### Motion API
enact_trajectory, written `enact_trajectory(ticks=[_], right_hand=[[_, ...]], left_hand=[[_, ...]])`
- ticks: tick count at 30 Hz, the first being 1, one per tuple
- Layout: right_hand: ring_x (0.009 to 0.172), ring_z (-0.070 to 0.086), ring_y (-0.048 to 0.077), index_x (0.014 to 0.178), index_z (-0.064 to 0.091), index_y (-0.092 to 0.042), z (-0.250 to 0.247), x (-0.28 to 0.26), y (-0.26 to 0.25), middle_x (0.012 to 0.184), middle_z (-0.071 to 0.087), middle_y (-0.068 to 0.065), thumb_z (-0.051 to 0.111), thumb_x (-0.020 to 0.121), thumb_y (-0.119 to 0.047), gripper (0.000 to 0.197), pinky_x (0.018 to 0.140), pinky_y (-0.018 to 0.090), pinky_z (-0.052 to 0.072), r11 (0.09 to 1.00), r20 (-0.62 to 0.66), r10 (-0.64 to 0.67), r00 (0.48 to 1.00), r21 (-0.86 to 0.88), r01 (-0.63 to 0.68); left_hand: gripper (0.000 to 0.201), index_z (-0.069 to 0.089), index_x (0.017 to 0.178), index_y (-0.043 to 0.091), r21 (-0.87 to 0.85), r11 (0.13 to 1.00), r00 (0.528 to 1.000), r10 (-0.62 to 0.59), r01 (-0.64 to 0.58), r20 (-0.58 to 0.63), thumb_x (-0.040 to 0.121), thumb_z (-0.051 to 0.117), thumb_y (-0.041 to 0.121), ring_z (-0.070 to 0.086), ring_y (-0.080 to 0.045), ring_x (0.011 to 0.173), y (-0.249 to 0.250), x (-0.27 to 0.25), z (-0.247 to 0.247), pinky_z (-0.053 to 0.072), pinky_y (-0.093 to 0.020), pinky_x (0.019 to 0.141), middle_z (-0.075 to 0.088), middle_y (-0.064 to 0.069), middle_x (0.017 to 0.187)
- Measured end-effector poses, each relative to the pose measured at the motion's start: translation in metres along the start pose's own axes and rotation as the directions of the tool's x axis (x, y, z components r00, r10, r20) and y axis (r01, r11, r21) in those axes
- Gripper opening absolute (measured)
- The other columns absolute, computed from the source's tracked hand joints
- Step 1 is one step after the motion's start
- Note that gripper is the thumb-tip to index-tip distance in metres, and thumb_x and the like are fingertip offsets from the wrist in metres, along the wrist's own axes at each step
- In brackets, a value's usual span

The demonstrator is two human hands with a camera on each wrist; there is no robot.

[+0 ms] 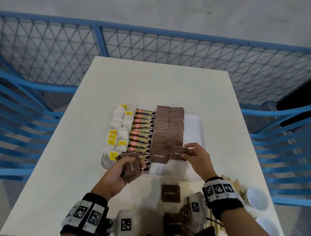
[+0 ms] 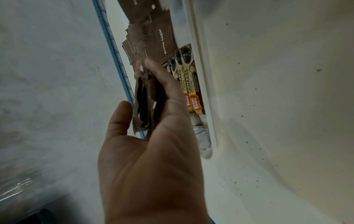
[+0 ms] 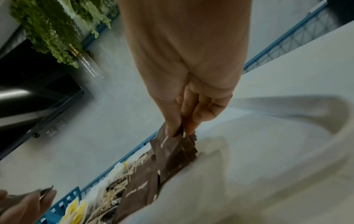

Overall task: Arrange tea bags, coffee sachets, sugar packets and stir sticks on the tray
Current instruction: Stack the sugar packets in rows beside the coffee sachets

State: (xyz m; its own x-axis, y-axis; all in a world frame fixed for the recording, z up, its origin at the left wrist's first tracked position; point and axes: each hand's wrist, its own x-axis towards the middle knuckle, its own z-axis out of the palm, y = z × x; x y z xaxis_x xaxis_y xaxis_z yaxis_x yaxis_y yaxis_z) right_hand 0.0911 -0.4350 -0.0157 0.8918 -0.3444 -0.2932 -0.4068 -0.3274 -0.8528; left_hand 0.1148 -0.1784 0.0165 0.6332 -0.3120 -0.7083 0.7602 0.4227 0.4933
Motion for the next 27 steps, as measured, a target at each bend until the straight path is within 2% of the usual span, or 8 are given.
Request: enact_trajectory(ticks=[5,12,15,17,20,22,25,27], right_hand=[[0.069,0.058,0.01,0.097,0.056,-0.02,0.009,0.004,0.01,0.075,0.064,0.002,0.07,0.079,-0.003,0.028,0.057,0.002,0.042,1.0,0.005,0.011,1.0,-0.022,-0.011],[0.07,0.055,0.007,0.105,0.053,-0.015,0.02,0.011,0.014,0.075,0.058,-0.003,0.07,0.078,-0.003,0.034,0.063,0.009,0.041,0.992,-0.007,-0.037,0.999,-0.124,0.036],[0.077,0.056,0.018,0.109,0.051,-0.014,0.021,0.013,0.017,0.086,0.056,0.003,0.071,0.077,-0.006,0.038,0.065,0.009,0.039,0.982,-0.036,-0.057,0.998,-0.181,0.05],[0.084,0.054,0.017,0.115,0.05,-0.013,0.022,0.012,0.016,0.1,0.052,0.005,0.071,0.077,-0.007,0.044,0.07,0.009,0.039,0.971,-0.063,-0.085,0.994,-0.228,0.069],[0.1,0.05,0.023,0.122,0.048,-0.01,0.028,0.007,0.011,0.114,0.047,0.009,0.071,0.078,-0.011,0.05,0.089,0.026,0.042,0.937,-0.087,-0.182,0.979,-0.317,0.146],[0.1,0.052,0.022,0.119,0.051,-0.01,0.034,0.0,0.0,0.112,0.05,0.008,0.069,0.08,-0.015,0.043,0.09,0.032,0.047,0.932,-0.065,-0.24,0.969,-0.295,0.212],[0.082,0.056,0.005,0.104,0.061,-0.012,0.042,-0.015,-0.024,0.096,0.06,0.0,0.063,0.087,-0.021,0.02,0.075,0.01,0.044,0.942,0.083,-0.263,0.961,-0.192,0.274],[0.075,0.057,-0.003,0.101,0.064,-0.015,0.047,-0.026,-0.039,0.088,0.063,-0.008,0.058,0.091,-0.026,0.015,0.07,0.006,0.042,0.96,0.231,-0.249,0.941,-0.066,0.271]], left_hand=[[0.024,0.059,0.103,-0.003,0.003,1.0,0.999,-0.002,0.002,0.05,0.088,0.04,0.0,0.065,-0.033,0.078,0.002,-0.003,-0.003,0.055,-0.043,0.076,0.067,-0.021,0.087],[0.025,0.059,0.104,0.001,0.051,0.996,0.996,0.064,-0.067,0.057,0.091,0.04,-0.008,0.071,-0.033,0.079,-0.002,0.002,-0.002,0.06,-0.041,0.068,0.071,-0.022,0.092],[0.025,0.06,0.106,0.001,0.073,0.994,0.996,0.074,-0.078,0.05,0.089,0.045,-0.01,0.072,-0.032,0.076,-0.003,0.004,-0.001,0.06,-0.038,0.062,0.072,-0.021,0.09],[0.025,0.062,0.102,0.002,0.096,0.991,0.994,0.088,-0.094,0.062,0.087,0.048,-0.011,0.072,-0.031,0.074,-0.004,0.004,0.0,0.059,-0.036,0.06,0.072,-0.019,0.087],[0.027,0.064,0.1,0.006,0.127,0.984,0.99,0.117,-0.126,0.079,0.085,0.05,-0.012,0.072,-0.029,0.073,-0.004,0.003,0.002,0.059,-0.034,0.059,0.073,-0.016,0.086],[0.028,0.064,0.1,0.008,0.146,0.979,0.988,0.132,-0.143,0.084,0.085,0.051,-0.012,0.072,-0.028,0.073,-0.005,0.004,0.003,0.059,-0.032,0.059,0.074,-0.013,0.085],[0.028,0.064,0.099,0.008,0.166,0.973,0.985,0.149,-0.162,0.087,0.085,0.051,-0.013,0.072,-0.023,0.067,-0.007,0.005,0.006,0.057,-0.029,0.053,0.074,-0.009,0.079],[0.028,0.063,0.099,0.007,0.198,0.966,0.985,0.152,-0.164,0.078,0.083,0.054,-0.013,0.072,-0.023,0.067,-0.008,0.005,0.007,0.057,-0.029,0.053,0.074,-0.008,0.079]])
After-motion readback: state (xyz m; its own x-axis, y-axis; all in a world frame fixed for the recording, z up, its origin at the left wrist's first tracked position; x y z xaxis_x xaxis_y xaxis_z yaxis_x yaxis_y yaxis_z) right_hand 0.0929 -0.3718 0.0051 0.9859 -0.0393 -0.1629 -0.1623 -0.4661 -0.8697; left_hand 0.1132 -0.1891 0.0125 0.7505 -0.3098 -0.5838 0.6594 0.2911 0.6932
